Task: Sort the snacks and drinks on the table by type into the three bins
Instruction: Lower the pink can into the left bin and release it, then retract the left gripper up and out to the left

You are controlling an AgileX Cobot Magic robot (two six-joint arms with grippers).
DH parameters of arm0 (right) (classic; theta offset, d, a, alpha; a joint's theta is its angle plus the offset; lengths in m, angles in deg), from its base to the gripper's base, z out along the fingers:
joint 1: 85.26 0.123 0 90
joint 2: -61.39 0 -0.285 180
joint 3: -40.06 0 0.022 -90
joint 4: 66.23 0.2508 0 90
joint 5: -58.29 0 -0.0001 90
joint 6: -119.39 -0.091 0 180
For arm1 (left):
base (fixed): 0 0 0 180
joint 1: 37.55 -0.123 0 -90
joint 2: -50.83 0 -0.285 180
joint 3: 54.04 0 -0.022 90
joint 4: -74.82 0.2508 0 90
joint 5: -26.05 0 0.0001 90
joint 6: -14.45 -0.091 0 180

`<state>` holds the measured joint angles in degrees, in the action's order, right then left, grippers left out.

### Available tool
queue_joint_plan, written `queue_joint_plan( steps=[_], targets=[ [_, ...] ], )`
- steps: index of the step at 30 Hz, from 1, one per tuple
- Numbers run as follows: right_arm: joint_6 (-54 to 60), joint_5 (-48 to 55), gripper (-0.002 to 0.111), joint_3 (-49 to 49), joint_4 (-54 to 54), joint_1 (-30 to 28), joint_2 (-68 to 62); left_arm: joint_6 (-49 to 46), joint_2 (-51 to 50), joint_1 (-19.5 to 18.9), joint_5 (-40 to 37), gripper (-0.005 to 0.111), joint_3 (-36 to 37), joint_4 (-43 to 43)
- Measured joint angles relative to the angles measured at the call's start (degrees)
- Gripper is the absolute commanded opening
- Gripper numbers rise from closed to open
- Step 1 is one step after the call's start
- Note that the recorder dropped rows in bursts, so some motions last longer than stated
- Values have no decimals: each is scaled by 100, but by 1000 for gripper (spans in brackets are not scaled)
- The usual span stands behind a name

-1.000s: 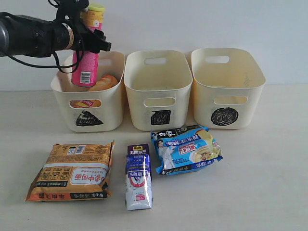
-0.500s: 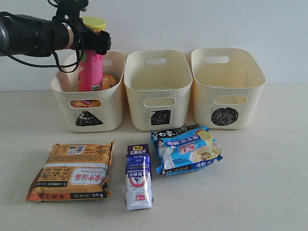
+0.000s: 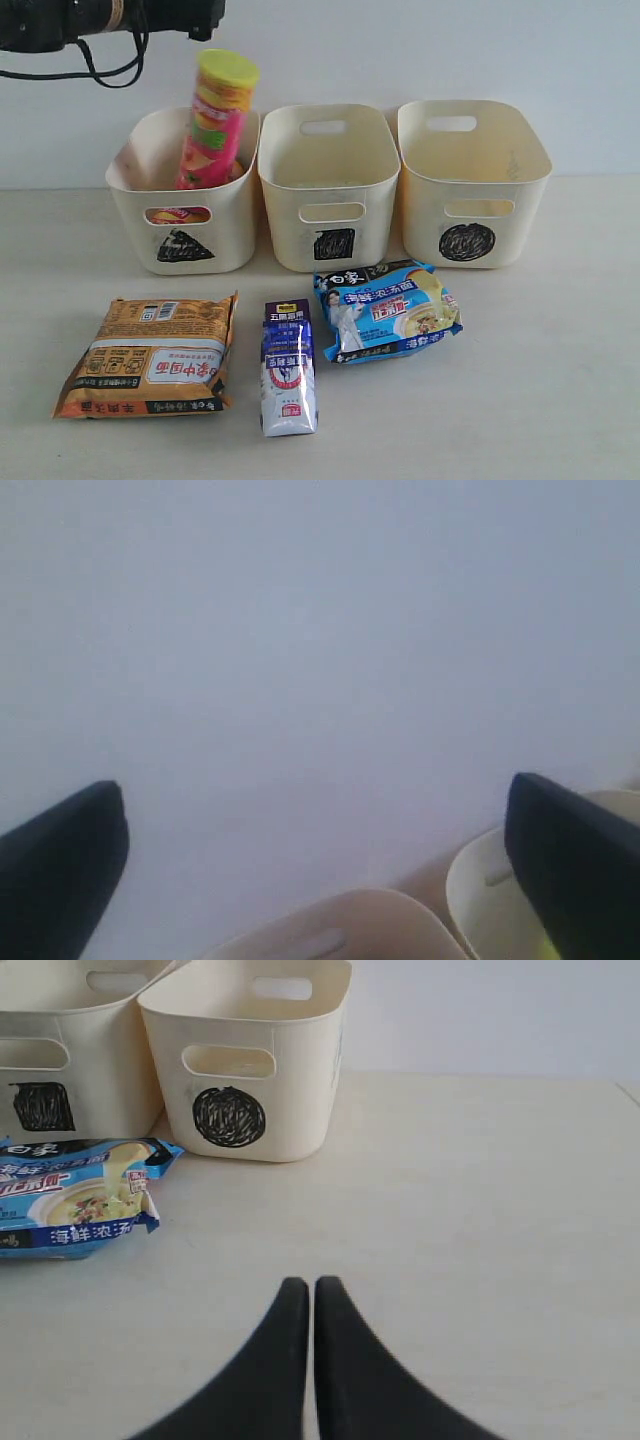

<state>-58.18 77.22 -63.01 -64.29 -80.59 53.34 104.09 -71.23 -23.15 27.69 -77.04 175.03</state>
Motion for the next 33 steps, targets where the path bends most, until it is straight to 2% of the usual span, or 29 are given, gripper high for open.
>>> queue_joint_plan(
  steps=[2, 5, 6, 7, 8, 9, 16, 18, 21, 25, 29, 33],
  targets=[
    [0, 0, 0, 0, 0, 0, 0, 10, 90, 0, 0, 83, 0, 0],
    [0, 0, 0, 0, 0, 0, 0, -123, 185, 0, 0, 54, 0, 0],
    [0, 0, 0, 0, 0, 0, 0, -258, 218, 0, -53, 36, 0, 0],
    [0, 0, 0, 0, 0, 0, 0, -448, 230, 0, -164, 27, 0, 0],
    [0, 0, 0, 0, 0, 0, 0, -700, 243, 0, -264, 10, 0, 0],
    [0, 0, 0, 0, 0, 0, 0, -985, 243, 0, -450, 5, 0, 0],
    [0, 0, 0, 0, 0, 0, 0, -2980, 243, 0, -2504, 5, 0, -2],
    [0, 0, 0, 0, 0, 0, 0, -3522, 243, 0, -3003, 5, 0, -286],
    [0, 0, 0, 0, 0, 0, 0, -4598, 243, -17, -3433, 4, -9, -1193],
    [0, 0, 0, 0, 0, 0, 0, -5942, 243, -28, -3580, 4, -9, -2917],
    [0, 0, 0, 0, 0, 0, 0, -6604, 325, -42, -3580, 4, -9, -4643],
    [0, 0, 0, 0, 0, 0, 0, -7182, 596, -77, -3817, 4, -9, -5866]
  ],
)
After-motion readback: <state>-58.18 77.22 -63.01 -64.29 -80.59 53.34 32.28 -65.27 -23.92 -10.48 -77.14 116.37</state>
